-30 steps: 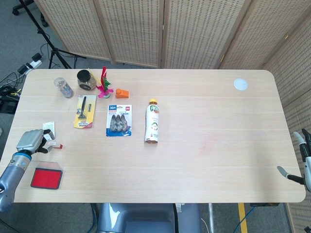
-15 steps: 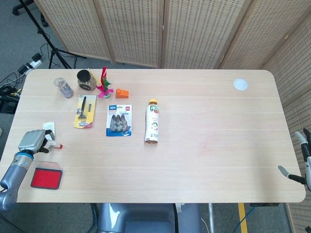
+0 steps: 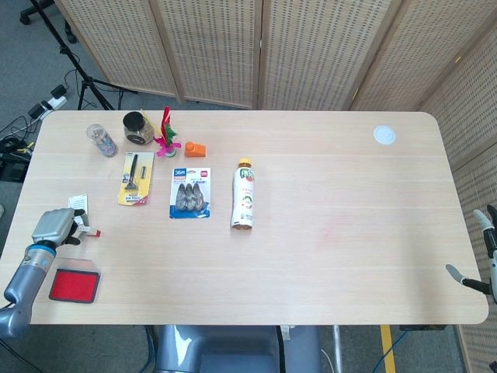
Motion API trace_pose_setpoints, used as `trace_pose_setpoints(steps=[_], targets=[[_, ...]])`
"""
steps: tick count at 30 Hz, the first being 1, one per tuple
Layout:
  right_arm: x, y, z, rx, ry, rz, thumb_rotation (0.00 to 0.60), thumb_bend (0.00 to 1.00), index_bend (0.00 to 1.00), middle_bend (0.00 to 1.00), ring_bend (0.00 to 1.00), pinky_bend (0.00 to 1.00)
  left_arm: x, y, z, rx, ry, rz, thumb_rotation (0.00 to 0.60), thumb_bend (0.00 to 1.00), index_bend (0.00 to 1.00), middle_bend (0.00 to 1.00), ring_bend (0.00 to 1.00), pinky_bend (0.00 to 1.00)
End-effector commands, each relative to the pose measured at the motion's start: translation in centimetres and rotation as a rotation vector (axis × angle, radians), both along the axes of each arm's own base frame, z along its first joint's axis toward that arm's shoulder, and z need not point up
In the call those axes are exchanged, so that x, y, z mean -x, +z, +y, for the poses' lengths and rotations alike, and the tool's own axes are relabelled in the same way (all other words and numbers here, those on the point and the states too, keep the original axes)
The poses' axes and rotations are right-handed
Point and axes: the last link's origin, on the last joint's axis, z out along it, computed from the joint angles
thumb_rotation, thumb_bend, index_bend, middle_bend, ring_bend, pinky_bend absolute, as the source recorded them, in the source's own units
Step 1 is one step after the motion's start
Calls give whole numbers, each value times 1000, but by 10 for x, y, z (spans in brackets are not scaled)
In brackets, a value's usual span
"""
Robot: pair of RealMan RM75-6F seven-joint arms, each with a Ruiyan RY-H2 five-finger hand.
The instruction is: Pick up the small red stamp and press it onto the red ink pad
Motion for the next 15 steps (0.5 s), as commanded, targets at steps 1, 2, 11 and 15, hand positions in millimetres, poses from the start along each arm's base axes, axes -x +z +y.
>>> trace_pose_setpoints(steps=[1, 2, 11, 15], targets=[[0, 0, 0, 0, 0, -2, 600, 0, 0, 0, 0, 0, -1, 0, 0, -2, -2, -1, 600, 389, 591, 1000, 957, 956], [0, 0, 0, -1, 0, -4, 600, 0, 0, 0, 0, 0, -1, 1, 0, -6, -5, -3, 600, 389, 592, 1000, 957, 956], [0, 0, 0, -3, 5, -8, 600, 0, 0, 0, 0, 0, -26, 26, 2, -58, -80, -43, 600, 395, 599, 1000, 957, 956], [-1, 0, 0, -3, 8, -7, 600, 0, 0, 0, 0, 0, -50, 52, -6, -46, -144, -52, 600, 396, 601, 1000, 957, 956]])
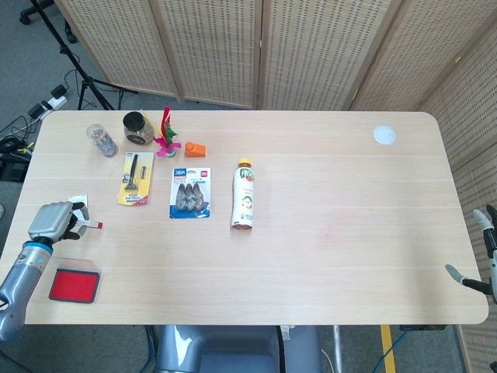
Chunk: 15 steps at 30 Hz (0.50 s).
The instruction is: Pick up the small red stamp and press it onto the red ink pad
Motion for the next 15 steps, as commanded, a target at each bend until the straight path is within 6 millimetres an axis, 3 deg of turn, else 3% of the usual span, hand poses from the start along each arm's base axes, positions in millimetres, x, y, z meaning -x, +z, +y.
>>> trace_pose_setpoints(steps=[1, 9, 15], targets=[[0, 0, 0, 0, 1, 0, 600, 0, 0, 0, 0, 0, -27, 32, -8, 1, -78, 0, 600, 397, 602, 1000, 957, 956], [-1, 0, 1, 1, 3, 0, 600, 0, 0, 0, 0, 0, -57, 73, -49, 65, -168, 41, 600, 398, 611, 1000, 957, 956], [-1, 0, 2, 1, 5, 0, 600, 0, 0, 0, 0, 0, -52, 89, -83, 145, -164, 46, 600, 400, 612, 1000, 957, 955]])
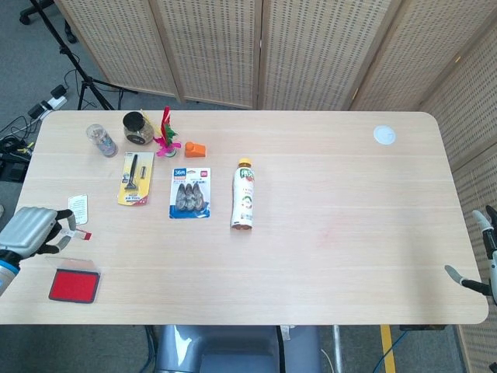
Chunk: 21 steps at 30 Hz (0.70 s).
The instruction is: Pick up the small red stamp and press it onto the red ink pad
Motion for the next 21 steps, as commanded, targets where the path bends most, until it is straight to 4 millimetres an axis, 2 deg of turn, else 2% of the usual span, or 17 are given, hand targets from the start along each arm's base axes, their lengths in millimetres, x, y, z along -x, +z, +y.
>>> trace_pose_setpoints(steps=[1, 4, 7, 14, 21], targets=[[-1, 0, 0, 0, 2, 1, 600, 0, 0, 0, 0, 0, 8, 6, -29, 73, 32, 0, 600, 400, 613, 1000, 957, 956], [-1, -1, 0, -4, 4, 3, 600, 0, 0, 0, 0, 0, 19, 4, -42, 124, 51, 30, 600, 401, 614, 1000, 957, 956], [-1, -2, 0, -6, 4, 6, 600, 0, 0, 0, 0, 0, 32, -6, -52, 158, 66, 35, 600, 405, 616, 1000, 957, 956], [-2, -2, 1, -8, 4, 5, 600, 0, 0, 0, 0, 0, 61, -38, -67, 145, 85, -23, 600, 412, 620, 1000, 957, 956], [-1, -2, 0, -11, 0, -2, 600, 0, 0, 0, 0, 0, 82, -52, -77, 161, 82, -29, 600, 430, 620, 1000, 957, 956]])
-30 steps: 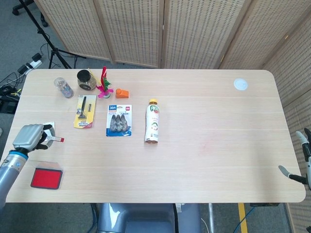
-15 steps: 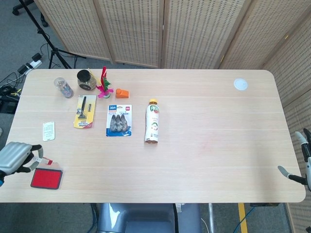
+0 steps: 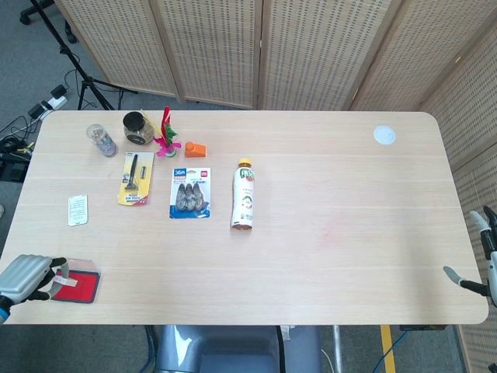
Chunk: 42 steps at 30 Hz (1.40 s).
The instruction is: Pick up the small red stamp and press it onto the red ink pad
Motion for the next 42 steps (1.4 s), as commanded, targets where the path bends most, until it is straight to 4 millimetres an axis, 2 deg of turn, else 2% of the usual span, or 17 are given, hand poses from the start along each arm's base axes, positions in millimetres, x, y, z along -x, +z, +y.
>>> trace_pose_setpoints(steps=[1, 9, 22, 42], targets=[[0, 0, 0, -1, 1, 0, 600, 0, 0, 0, 0, 0, 7, -11, -8, 17, -6, -14, 600, 432, 620, 1000, 957, 956], [1, 0, 0, -2, -3, -2, 600, 0, 0, 0, 0, 0, 17, -28, -14, 29, -22, 14, 600, 432, 620, 1000, 957, 956], [2, 1, -1, 0, -8, -3, 600, 0, 0, 0, 0, 0, 29, -25, -14, -49, 0, 65, 600, 433, 620, 1000, 957, 956], [2, 2, -1, 3, -10, -4, 600, 0, 0, 0, 0, 0, 36, -35, -12, -21, 17, 85, 600, 433, 621, 1000, 957, 956]])
